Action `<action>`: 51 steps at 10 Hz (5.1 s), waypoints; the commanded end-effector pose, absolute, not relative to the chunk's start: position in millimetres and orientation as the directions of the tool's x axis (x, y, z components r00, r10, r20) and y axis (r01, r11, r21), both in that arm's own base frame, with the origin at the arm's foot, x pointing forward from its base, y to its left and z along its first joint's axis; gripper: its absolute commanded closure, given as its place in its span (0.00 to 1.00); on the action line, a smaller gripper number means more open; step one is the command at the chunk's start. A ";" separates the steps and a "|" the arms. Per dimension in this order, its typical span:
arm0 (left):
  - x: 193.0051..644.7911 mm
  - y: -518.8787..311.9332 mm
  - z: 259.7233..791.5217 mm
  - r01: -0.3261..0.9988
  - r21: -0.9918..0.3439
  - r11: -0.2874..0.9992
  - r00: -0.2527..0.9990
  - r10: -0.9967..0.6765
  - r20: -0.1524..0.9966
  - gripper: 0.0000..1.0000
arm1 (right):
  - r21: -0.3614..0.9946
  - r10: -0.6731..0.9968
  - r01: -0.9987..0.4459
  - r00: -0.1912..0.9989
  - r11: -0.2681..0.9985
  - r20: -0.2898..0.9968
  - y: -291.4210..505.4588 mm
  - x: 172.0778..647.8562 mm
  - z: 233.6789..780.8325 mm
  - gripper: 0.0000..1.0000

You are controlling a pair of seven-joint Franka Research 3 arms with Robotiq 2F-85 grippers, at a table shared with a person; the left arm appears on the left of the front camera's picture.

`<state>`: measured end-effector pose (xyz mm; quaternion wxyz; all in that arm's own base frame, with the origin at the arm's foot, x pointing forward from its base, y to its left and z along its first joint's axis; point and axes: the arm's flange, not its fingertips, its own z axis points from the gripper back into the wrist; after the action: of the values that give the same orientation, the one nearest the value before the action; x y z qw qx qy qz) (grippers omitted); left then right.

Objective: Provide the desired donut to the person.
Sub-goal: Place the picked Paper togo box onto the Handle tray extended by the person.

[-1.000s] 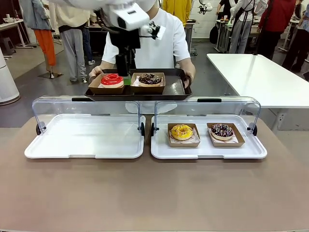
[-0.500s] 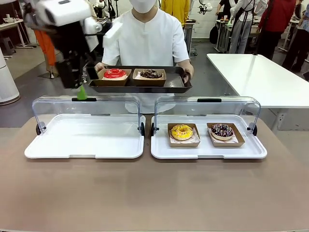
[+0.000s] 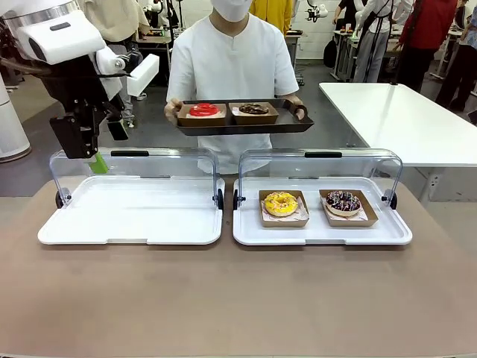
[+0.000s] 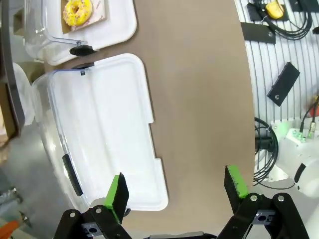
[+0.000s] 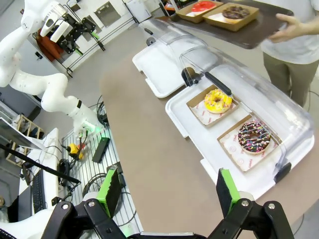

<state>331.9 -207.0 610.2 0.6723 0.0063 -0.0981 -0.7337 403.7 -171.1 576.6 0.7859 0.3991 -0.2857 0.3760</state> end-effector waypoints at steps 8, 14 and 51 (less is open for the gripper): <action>331.0 -214.1 613.3 0.984 0.154 -0.089 -0.108 -0.987 0.116 0.00 | 0.412 0.359 -0.822 0.550 0.393 0.754 -170.4 402.9 576.3 0.00; 333.1 -189.0 625.9 0.987 0.142 -0.082 -0.109 -0.975 0.195 0.00 | 0.412 0.359 -0.822 0.550 0.393 0.754 -170.4 402.9 576.3 0.00; 333.6 167.0 491.4 0.920 -0.050 0.389 0.228 -0.427 0.875 0.00 | 0.412 0.359 -0.822 0.550 0.393 0.754 -170.4 402.9 576.3 0.00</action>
<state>332.9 165.1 491.7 0.7330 -0.2961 -0.4007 -0.4631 403.5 -171.5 576.7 0.7861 0.3989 -0.2859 0.3757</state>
